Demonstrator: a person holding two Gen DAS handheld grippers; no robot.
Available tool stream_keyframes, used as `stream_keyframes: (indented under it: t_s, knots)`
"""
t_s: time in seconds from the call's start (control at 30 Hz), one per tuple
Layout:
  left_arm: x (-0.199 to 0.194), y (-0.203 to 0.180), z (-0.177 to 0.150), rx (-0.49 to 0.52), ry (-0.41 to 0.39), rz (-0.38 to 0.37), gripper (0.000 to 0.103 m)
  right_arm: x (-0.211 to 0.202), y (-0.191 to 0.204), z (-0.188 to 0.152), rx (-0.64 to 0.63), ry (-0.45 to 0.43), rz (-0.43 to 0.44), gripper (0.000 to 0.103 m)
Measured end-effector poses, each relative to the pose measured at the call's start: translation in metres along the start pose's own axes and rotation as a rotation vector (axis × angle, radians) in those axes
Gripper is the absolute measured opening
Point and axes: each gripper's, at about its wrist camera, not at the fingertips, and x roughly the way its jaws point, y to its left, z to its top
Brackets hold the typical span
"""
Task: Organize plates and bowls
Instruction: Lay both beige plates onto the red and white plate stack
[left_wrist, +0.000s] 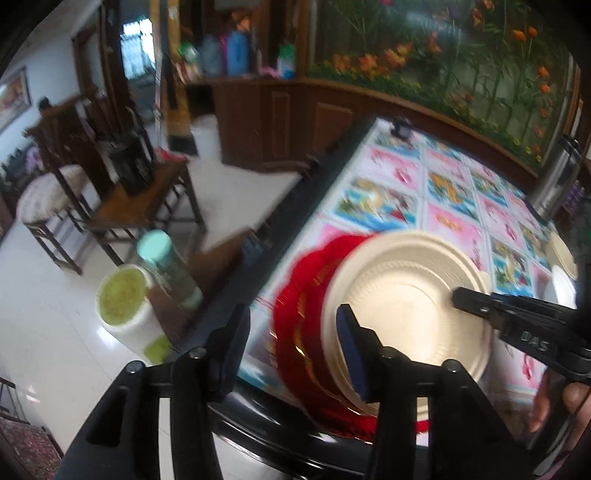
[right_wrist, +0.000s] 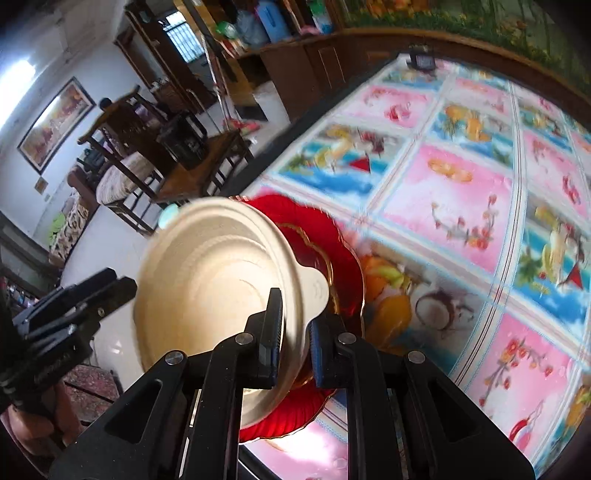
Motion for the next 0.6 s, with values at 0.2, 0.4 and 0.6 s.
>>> stream_keyframes:
  t_s: [0.2, 0.4, 0.6]
  knots:
    - [-0.020, -0.012, 0.003, 0.071, -0.120, 0.082, 0.067, -0.026, -0.002, 0.007, -0.008, -0.123, 0.059, 0.024]
    - [-0.008, -0.023, 0.002, 0.111, -0.073, 0.061, 0.068, -0.014, -0.012, 0.004, 0.040, -0.109, 0.063, 0.028]
    - [-0.006, -0.020, 0.003, 0.087, -0.062, 0.055, 0.068, -0.009, -0.010, 0.001, 0.032, -0.100, 0.073, 0.028]
